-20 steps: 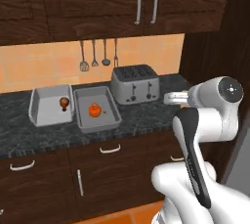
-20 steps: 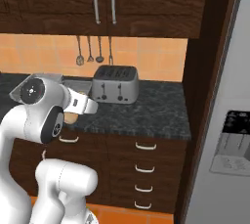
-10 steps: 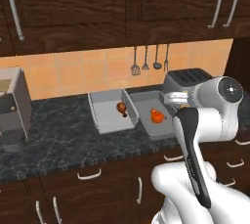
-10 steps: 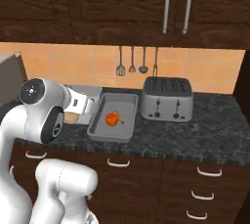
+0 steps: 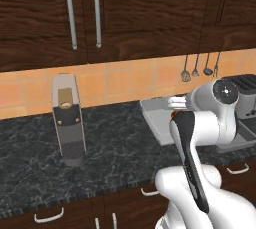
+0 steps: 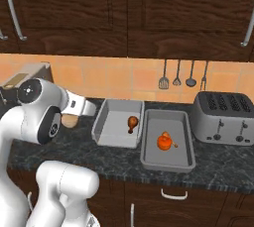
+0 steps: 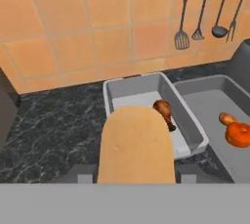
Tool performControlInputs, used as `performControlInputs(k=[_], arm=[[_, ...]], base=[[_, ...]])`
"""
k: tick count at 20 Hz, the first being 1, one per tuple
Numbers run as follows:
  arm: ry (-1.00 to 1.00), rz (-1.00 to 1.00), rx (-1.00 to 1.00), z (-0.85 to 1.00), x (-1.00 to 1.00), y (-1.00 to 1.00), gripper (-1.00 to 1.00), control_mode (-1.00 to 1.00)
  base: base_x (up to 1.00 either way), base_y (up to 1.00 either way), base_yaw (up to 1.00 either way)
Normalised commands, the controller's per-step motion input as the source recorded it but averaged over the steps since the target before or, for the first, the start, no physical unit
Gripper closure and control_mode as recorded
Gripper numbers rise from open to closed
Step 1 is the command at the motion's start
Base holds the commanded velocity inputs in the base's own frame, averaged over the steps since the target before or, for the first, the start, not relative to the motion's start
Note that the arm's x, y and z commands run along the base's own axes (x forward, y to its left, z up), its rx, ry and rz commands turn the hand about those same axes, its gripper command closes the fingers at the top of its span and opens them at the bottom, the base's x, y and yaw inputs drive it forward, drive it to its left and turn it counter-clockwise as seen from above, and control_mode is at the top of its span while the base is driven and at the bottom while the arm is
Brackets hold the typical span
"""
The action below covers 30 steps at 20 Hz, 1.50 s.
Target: Place one squash and one chicken drumstick in each tupperware on the nearby counter, to pack two identical lunches.
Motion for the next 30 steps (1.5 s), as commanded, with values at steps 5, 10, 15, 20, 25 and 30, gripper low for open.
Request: performControlInputs(k=[5,10,15,20,25,30], arm=[[0.15,0.02,0.00,-0.89,0.35,-0.14,1.00,-1.00],[0.10,0.10,0.05,-0.50,0.86,-0.43,1.00,-1.00],[0.06,0.17,0.01,-0.28,1.00,-0.38,1.00,-1.00],[0.12,0.23,0.00,-0.28,0.82,0.04,1.00,-1.00],[0.28,0.06,0.00,-0.09,0.48,0.08,1.00,-1.00],[0.00,0.02,-0.03,-0.46,0.26,0.00,1.00,-1.00]], base=[[0.00,0.00,0.00],[0.00,0.00,0.00],[0.00,0.00,0.00],[0.00,0.00,0.00],[0.00,0.00,0.00],[0.00,0.00,0.00]])
